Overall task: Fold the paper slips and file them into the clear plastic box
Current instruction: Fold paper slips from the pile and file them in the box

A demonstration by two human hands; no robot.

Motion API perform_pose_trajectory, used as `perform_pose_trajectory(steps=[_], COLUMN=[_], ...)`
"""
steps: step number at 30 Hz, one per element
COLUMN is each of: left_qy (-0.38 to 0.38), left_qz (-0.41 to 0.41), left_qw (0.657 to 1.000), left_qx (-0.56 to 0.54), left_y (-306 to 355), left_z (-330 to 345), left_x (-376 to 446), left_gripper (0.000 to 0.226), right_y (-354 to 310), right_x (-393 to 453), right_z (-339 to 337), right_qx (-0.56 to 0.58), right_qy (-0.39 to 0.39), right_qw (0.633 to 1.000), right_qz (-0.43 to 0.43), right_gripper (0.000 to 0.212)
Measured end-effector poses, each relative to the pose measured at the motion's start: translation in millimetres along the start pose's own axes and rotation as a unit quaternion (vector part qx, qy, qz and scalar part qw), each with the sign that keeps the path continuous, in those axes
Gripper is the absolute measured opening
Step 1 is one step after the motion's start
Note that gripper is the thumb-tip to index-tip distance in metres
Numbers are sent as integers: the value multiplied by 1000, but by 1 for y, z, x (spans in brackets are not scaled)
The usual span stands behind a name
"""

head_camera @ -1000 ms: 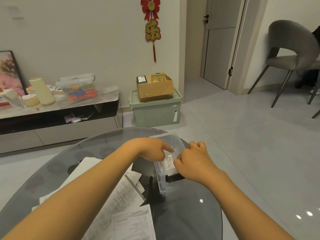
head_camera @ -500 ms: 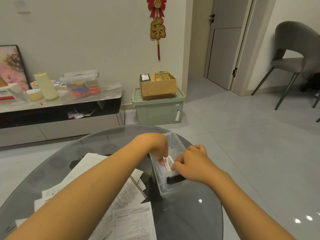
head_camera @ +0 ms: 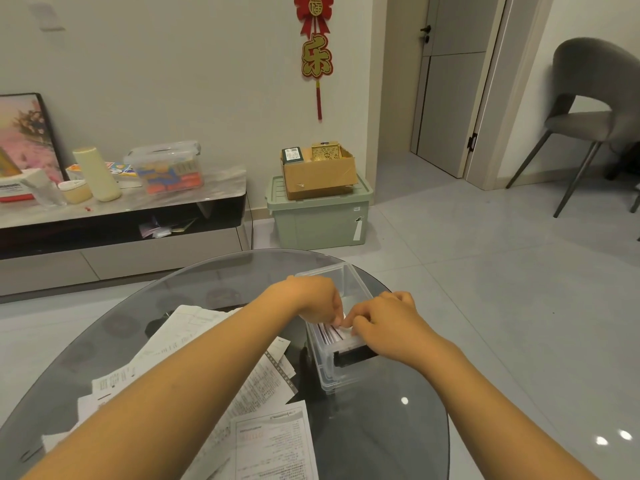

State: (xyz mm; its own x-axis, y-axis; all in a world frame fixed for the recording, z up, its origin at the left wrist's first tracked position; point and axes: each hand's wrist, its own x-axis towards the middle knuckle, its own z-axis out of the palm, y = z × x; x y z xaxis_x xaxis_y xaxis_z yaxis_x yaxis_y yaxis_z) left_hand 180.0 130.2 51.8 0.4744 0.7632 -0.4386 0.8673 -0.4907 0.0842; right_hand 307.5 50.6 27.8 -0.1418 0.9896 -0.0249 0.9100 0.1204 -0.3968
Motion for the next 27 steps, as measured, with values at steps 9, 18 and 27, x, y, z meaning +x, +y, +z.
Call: perform_pose_trajectory(steps=[9,18,27], left_qy=[59,215,283], left_qz=[14,-7,-69], left_qw=[998,972,945], left_qx=[-34,-94,-146], left_y=[1,10,10], left_z=[1,17,94], left_x=[-10,-76,-159], left_gripper=[30,36,28], right_y=[0,-21,-49], right_x=[-9,-45,-79], right_z=[-9,-8,28], right_qx=[8,4,17], right_qy=[92,165,102], right_qw=[996,985,984], right_qz=[2,-51,-143], right_gripper=[38,35,29])
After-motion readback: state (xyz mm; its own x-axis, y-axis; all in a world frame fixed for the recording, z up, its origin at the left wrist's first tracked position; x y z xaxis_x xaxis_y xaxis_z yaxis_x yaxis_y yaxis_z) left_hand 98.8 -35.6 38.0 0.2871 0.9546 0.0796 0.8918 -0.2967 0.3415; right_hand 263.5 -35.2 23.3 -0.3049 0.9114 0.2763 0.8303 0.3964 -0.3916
